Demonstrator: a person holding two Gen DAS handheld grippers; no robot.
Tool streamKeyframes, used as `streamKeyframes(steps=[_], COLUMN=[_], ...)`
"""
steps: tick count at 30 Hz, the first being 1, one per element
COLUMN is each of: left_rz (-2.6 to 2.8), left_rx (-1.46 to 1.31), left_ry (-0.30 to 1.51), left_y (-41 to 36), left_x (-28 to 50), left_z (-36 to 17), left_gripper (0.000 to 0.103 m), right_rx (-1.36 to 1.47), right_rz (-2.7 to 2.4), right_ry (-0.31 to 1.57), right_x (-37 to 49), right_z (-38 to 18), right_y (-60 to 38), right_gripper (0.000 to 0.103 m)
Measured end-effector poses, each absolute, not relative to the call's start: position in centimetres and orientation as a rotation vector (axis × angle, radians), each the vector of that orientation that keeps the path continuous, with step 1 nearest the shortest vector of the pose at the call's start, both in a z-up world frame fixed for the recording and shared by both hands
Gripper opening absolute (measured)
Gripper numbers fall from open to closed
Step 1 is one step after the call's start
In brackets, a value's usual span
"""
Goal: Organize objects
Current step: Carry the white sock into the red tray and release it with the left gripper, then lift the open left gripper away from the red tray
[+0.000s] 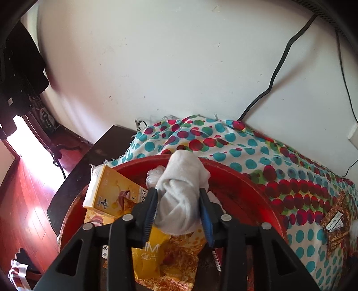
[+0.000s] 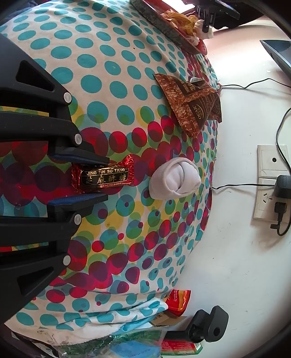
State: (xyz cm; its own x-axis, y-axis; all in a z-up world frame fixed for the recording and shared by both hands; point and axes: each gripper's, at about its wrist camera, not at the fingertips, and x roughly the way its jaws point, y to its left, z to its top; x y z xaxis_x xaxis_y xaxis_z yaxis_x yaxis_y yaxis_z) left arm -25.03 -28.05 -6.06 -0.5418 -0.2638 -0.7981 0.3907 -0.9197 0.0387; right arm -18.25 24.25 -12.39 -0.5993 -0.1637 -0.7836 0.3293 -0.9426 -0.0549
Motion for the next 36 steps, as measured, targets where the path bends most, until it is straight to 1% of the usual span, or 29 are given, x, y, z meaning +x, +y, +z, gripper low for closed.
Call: streamKeyframes(steps=[3,8,11,15,20,26,29,33,36], left_rz=[-2.466,-2.480,-2.486,-2.546,-2.657,-2.726,-2.737,-2.728,-2.740], left_rx=[1.239,1.192,1.158,1.118,1.128,1.099,1.049,0.983,0.962], left_ry=[0.242,0.232,0.209,0.111,-0.039,-0.064,-0.110,-0.169,-0.104], left_y=[-28.2,-28.1,-27.5,-24.4,-18.4,-14.0,-13.1,-13.4,-14.4], left_x=[-24.6,-23.5,-22.3,-19.0,-13.4,-7.6,-5.8,-4.2,-3.7], left_z=[-5.9,-4.7,-3.6,-2.8,-4.7,-7.5,-8.0,-7.9,-7.8], left_gripper=[0.042,0.044,0.044,0.045,0.046,0.046,0.046,0.046,0.046], right_rx=[1.230,1.230,1.231,1.231,1.234,1.233,1.260,1.287,1.288], right_rz=[-2.569,-2.570,-2.570,-2.571,-2.566,-2.573,-2.618,-2.662,-2.673], right_ry=[0.282,0.286,0.285,0.287,0.267,0.285,0.279,0.270,0.294], right_x=[-18.4,-18.4,-18.4,-18.5,-18.6,-18.5,-18.4,-17.9,-17.3], right_z=[-12.4,-12.4,-12.4,-12.4,-12.4,-12.5,-12.4,-12.3,-12.0], right_y=[24.4,24.3,24.3,24.4,24.6,24.4,23.9,23.1,22.2], right_gripper=[0.024,0.024,0.024,0.024,0.024,0.023,0.021,0.020,0.020])
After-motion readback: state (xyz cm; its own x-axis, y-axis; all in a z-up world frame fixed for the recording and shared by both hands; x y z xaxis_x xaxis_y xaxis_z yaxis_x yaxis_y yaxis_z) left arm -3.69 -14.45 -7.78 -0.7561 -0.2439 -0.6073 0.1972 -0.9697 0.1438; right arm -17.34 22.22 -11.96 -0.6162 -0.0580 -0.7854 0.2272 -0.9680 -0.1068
